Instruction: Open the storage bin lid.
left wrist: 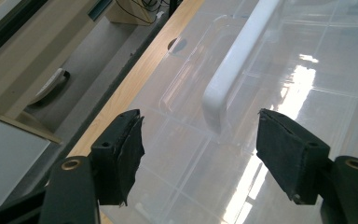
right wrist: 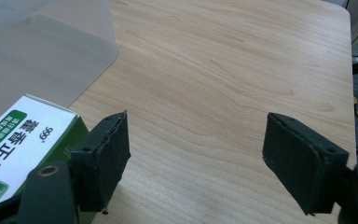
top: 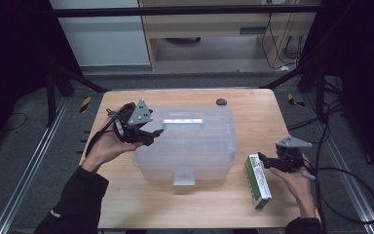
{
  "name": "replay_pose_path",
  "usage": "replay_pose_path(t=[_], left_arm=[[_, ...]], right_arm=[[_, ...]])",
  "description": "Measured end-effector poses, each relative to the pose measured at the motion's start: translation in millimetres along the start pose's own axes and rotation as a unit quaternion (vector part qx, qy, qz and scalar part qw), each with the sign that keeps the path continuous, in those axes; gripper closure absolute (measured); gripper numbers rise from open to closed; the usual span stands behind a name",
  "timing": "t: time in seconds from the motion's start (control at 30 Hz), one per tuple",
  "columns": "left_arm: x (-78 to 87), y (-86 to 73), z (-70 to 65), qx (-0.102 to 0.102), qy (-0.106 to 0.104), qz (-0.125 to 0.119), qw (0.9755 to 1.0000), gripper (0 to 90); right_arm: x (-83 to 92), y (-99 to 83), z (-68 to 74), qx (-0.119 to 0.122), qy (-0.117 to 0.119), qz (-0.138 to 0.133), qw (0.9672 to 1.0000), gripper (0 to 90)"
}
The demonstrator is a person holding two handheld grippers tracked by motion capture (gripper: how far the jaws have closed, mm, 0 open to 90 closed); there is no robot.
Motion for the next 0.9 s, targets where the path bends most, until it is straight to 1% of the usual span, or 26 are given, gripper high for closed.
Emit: replay_pose_path(t=[0.13, 0.37, 0.47, 0.57, 0.63, 0.7, 0.73, 0.87, 0.9], left_arm=[[-2.7, 2.1, -1.1, -0.006, 0.006, 0.003, 1.0, 32.0], [-6.6, 5.6, -5.4, -0.02, 0.006, 0.009, 0.9997, 33.6], [-9.1, 6.6, -7.1, -0.029, 0.008, 0.014, 0.9995, 34.3], [-11.5, 8.0, -8.6, -0.034, 0.011, 0.015, 0.9993, 34.8], [-12.4, 8.2, -8.2, -0.039, 0.015, 0.022, 0.9989, 35.1], [-13.2, 8.8, -8.4, -0.041, 0.017, 0.023, 0.9988, 35.4], [-13.3, 9.5, -8.3, -0.046, 0.017, 0.024, 0.9985, 35.5], [-14.9, 12.6, -10.2, -0.047, 0.018, 0.023, 0.9985, 35.8], [-15.2, 13.1, -10.0, -0.052, 0.019, 0.026, 0.9981, 35.8]], right_arm=[[0.1, 0.0, 0.0, 0.0, 0.0, 0.0, 1.0, 23.3], [0.2, 0.2, 0.6, 0.0, 0.002, 0.001, 1.0, 23.6], [0.0, -0.1, 0.5, 0.0, 0.002, 0.002, 1.0, 23.8], [-0.2, -0.3, 0.8, -0.001, 0.003, 0.003, 1.0, 23.9], [0.0, -0.4, 1.1, -0.002, 0.004, 0.004, 1.0, 24.1], [-0.2, -0.5, 0.9, -0.001, 0.003, 0.004, 1.0, 24.2], [-0.2, -0.4, 1.1, -0.001, 0.004, 0.004, 1.0, 24.3], [-0.6, -0.8, 1.3, -0.001, 0.004, 0.006, 1.0, 24.6], [-0.6, -1.0, 1.4, -0.001, 0.004, 0.007, 1.0, 24.6]])
Point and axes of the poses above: each handheld gripper's, and its own axes: x roughly backward along the jaws, y roughly out of its top, z roughly to its left, the point moved 8 cm from there along -x, roughly forward along the jaws, and after that the axes turned 5 degrees about -x, right-handed, at the moved point
